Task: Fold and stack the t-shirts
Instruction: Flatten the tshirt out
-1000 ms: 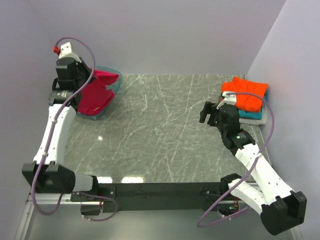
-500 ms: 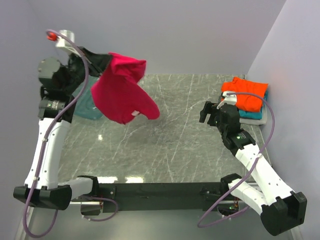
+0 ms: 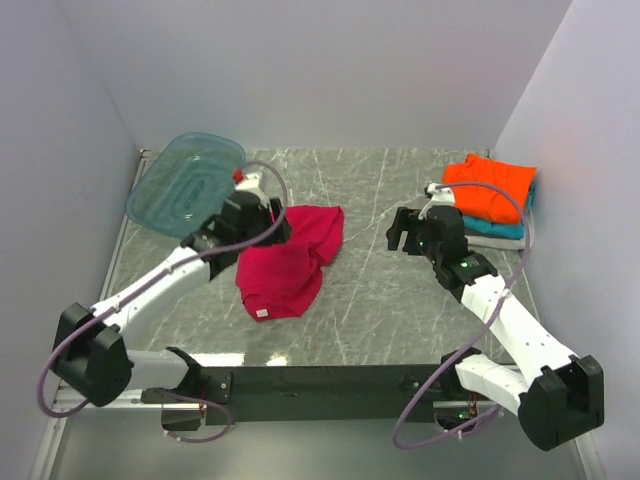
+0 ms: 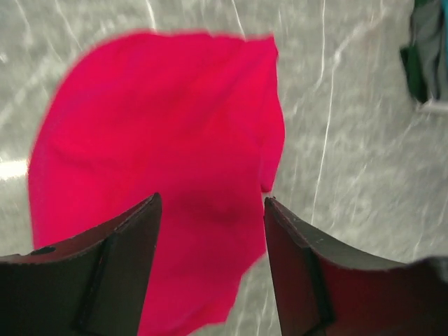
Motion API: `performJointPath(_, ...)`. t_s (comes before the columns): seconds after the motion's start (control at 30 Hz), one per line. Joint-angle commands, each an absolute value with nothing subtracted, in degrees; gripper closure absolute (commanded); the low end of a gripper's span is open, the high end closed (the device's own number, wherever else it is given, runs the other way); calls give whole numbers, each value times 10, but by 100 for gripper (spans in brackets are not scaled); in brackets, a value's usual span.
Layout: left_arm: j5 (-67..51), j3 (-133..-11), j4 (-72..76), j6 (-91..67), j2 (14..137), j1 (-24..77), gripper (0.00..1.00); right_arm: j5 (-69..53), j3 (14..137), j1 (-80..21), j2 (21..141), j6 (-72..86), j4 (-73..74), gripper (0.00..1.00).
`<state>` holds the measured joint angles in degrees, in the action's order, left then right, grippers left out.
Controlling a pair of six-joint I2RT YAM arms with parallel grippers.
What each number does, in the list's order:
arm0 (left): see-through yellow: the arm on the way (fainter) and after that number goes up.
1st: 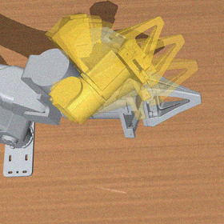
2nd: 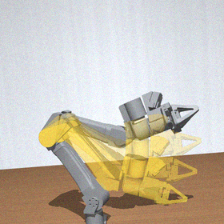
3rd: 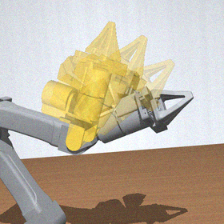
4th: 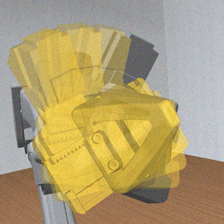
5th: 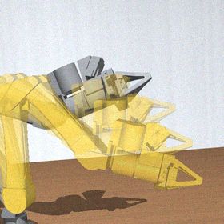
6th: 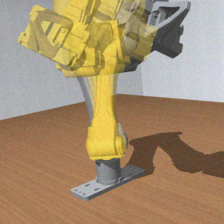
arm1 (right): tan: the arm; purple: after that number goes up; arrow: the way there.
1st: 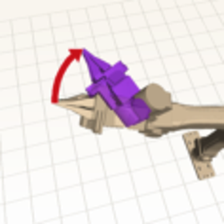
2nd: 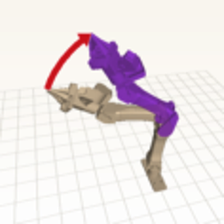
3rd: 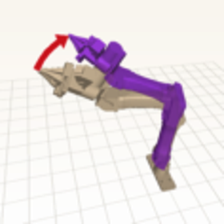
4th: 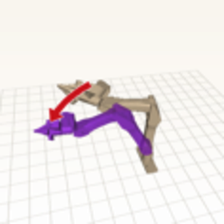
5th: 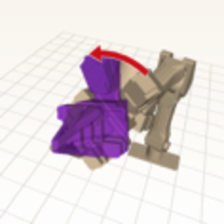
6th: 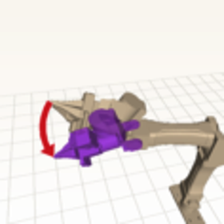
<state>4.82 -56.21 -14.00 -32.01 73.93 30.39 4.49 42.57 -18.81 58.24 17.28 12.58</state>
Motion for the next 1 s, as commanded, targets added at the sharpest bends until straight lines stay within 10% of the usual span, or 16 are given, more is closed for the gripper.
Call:
performJointPath(0.0,181,-519,-91,-360,690,406,35,18,414,-210,602,186,90,16)
performJointPath(0.3,251,-504,-181,-473,767,606,35,25,416,-229,640,193,84,18)
performJointPath(0.8,291,-547,-145,-433,983,613,30,-5,415,-231,671,201,70,18)
performJointPath(0.97,334,-563,-195,-458,1032,613,53,-4,421,-258,700,207,65,18)
